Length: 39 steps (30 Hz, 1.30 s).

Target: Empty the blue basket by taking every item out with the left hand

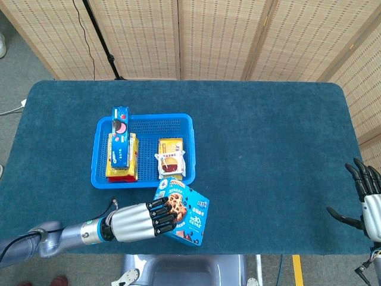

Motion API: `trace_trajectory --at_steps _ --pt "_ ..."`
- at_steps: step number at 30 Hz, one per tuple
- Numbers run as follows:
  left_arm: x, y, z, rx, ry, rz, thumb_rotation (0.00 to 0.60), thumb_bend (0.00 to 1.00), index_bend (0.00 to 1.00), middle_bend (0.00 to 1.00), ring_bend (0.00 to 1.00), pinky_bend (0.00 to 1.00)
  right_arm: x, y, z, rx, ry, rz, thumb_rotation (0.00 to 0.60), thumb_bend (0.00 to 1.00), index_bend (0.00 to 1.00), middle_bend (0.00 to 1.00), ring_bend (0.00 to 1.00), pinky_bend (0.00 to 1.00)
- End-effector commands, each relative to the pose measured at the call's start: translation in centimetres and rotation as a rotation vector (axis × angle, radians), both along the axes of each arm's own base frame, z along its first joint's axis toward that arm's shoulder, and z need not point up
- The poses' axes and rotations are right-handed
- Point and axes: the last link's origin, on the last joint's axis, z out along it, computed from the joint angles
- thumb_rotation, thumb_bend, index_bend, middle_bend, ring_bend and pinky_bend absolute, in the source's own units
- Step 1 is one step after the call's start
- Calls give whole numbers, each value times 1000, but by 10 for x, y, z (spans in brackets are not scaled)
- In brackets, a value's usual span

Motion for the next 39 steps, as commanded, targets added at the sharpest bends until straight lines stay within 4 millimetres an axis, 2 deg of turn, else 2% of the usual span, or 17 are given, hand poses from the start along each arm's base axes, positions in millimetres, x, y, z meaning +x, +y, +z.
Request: trace_trajectory --at_steps 1,2,4,6,7,11,14,18,22,24,27,31,35,39 --pt "-10 7 -14 19 93 78 600 239 626 367 292 399 -1 0 0 2 1 -3 600 0 31 0 0 0" --pt "-15 10 -16 10 134 115 600 213 526 282 217 344 -1 -1 -1 4 2 -4 600 0 31 0 0 0" --pt "-20 10 -13 -65 157 174 559 105 169 57 41 181 -1 -1 -1 4 3 -3 600 0 31 0 0 0" --pt "-22 12 0 -107 133 198 505 28 19 0 0 101 -1 -1 -1 5 4 -3 600 0 30 0 0 0" --pt "-23 13 3 -113 125 200 491 5 0 0 0 83 0 -1 -1 5 4 -3 600 0 30 0 0 0" --pt "-35 23 40 -105 37 203 460 0 0 0 0 72 0 -1 -3 11 8 -4 600 0 30 0 0 0" --pt "-45 29 58 -88 17 213 445 0 0 0 0 73 0 -2 -4 15 12 -6 600 0 29 0 0 0" --pt "-76 47 91 24 66 270 442 0 0 0 0 73 2 -2 -7 26 14 -4 600 0 29 0 0 0" --pt "-97 66 108 117 107 323 441 0 0 0 0 73 2 -2 -9 33 14 -3 600 0 29 0 0 0" --pt "-112 85 117 195 161 358 437 0 0 0 0 73 3 -3 -10 39 16 -2 600 0 28 0 0 0" --pt "-129 109 121 276 274 396 435 0 0 0 0 73 4 -3 -12 43 18 -1 600 0 28 0 0 0" --pt "-141 131 114 314 366 440 433 0 0 0 0 73 5 -5 -13 44 21 -4 600 0 26 0 0 0" --pt "-141 146 103 340 448 429 435 0 0 0 0 73 4 -6 -15 44 27 -13 600 0 23 0 0 0" --pt "-131 158 94 366 502 379 437 0 0 0 0 72 3 -7 -15 42 32 -25 600 0 22 0 0 0"
